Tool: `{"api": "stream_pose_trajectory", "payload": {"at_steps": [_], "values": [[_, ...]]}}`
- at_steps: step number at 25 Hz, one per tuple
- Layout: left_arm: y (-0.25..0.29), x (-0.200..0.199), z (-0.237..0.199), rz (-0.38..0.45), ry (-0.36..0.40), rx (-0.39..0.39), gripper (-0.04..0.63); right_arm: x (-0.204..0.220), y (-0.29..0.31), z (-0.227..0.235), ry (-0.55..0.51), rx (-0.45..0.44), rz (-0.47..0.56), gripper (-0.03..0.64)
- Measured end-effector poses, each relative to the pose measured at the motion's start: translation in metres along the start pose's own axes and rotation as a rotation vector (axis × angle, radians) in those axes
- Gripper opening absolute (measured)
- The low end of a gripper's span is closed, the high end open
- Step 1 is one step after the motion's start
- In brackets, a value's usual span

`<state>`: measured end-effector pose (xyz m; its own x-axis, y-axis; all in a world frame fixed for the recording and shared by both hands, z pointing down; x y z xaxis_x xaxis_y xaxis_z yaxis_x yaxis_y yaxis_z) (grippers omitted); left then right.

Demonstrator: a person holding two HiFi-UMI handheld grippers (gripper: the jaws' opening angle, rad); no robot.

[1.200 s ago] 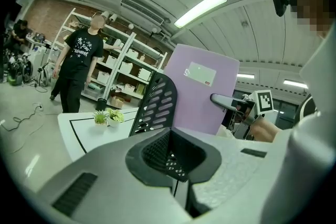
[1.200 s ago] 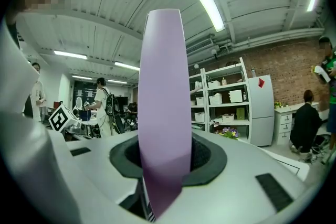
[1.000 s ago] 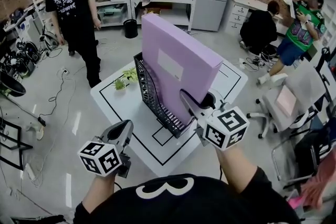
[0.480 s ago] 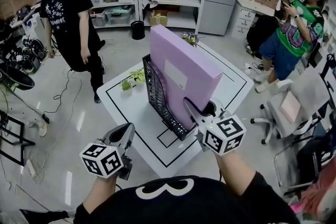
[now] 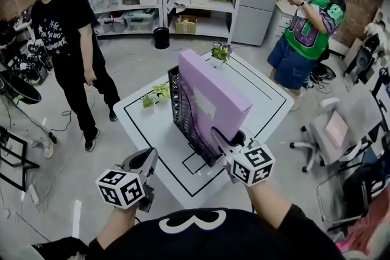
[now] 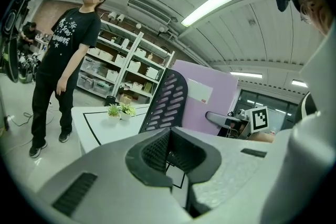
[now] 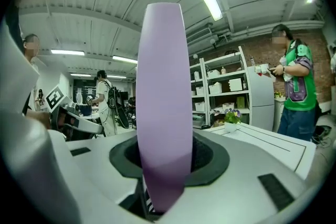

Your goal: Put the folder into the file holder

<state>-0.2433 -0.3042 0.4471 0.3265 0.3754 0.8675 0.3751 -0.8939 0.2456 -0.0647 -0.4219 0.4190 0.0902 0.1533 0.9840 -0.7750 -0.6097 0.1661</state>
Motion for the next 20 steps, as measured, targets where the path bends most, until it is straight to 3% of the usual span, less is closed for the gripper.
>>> {"api": "stream_pose_trajectory", "payload": {"at_steps": [8, 14, 20], "values": [[0.0, 0.006, -0.001, -0.012, -0.01, -0.009, 0.006, 0.036, 0.004, 0.002, 0.031, -0.01, -0.104, 0.147], [0.003, 0.001, 0.003, -0.011, -0.002, -0.017, 0.006, 0.036, 0.003, 0.0, 0.008, -0.048, -0.124, 0.154], [0.007, 0.009, 0.016, -0.028, 0.009, -0.006, 0.006, 0.037, -0.003, 0.005, 0.079, -0.07, -0.131, 0.184]]}}
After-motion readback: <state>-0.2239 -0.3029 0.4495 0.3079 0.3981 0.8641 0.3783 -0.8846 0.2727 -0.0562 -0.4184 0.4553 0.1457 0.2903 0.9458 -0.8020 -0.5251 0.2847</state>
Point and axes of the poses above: the fingertips, and each gripper's own axes: y forward along the fingers, z to its right, x out of its underside, the point moved 2 cm from there along -y, backward along the fingers, and after that the axes turned 3 degrees about x, right-handed, at the moved point
